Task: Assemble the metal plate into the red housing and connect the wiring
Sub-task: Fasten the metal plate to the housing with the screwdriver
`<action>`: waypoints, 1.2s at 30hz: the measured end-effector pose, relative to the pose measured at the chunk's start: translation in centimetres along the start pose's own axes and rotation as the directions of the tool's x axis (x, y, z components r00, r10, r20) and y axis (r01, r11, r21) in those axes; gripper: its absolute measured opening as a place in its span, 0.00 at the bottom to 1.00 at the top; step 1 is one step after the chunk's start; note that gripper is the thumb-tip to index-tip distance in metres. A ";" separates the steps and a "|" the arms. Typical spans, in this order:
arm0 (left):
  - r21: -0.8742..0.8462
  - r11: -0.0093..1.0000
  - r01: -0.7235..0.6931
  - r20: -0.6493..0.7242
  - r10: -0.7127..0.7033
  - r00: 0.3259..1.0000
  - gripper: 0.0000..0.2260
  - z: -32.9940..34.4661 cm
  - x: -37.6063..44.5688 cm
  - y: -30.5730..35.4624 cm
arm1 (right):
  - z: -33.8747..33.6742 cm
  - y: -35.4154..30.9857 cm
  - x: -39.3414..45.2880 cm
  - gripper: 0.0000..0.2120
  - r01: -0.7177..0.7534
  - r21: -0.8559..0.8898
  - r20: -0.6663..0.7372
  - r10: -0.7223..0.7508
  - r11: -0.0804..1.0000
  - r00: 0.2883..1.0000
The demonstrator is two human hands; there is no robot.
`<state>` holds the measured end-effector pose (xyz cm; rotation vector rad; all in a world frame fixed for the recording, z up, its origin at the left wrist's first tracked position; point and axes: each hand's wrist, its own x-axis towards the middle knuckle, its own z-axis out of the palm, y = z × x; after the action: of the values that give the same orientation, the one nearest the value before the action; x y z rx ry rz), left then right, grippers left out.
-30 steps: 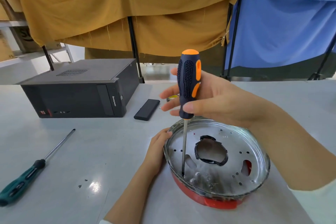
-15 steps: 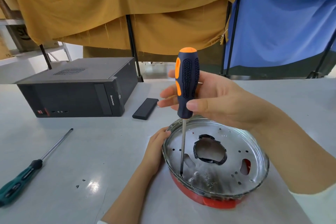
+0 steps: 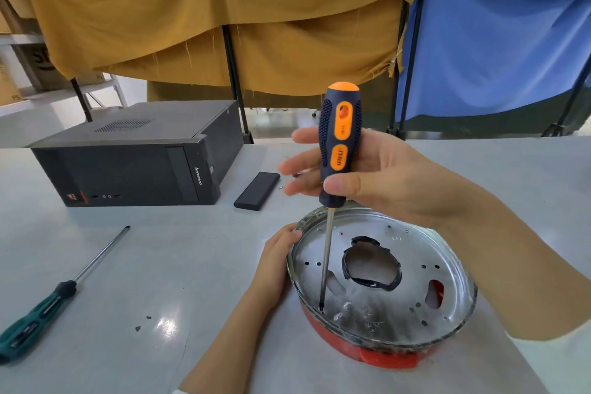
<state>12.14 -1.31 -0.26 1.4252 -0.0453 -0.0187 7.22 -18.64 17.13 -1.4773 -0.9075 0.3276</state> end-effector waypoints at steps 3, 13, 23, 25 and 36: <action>0.018 1.000 0.006 -0.007 -0.006 1.000 0.11 0.0 0.1 -0.1 | 0.4 0.0 0.5 0.16 -0.032 -0.164 -0.165 0.005 0.986 0.986; -0.023 0.999 0.024 -0.011 -0.025 1.000 0.13 0.0 0.0 -0.2 | -0.2 0.1 0.4 0.24 -0.060 0.001 -0.104 0.060 0.998 0.993; -0.009 1.000 0.022 -0.002 -0.022 1.000 0.13 0.0 0.1 -0.2 | 1.4 0.7 1.3 0.21 -0.151 -0.476 -0.488 -0.118 0.866 0.865; -0.023 1.000 0.013 0.010 -0.013 1.000 0.16 0.1 0.0 -0.1 | 1.1 0.5 1.3 0.24 -0.162 -0.448 -0.427 -0.051 0.879 0.903; 0.037 0.999 0.018 0.001 -0.018 1.000 0.11 0.0 0.3 -0.3 | 1.5 -0.1 0.4 0.19 -0.114 -0.303 -0.369 -0.006 0.946 0.929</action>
<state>12.47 -1.32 -0.56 1.4630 -0.0339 -0.0335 6.39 -17.37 17.15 -1.7917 -0.6351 -0.0645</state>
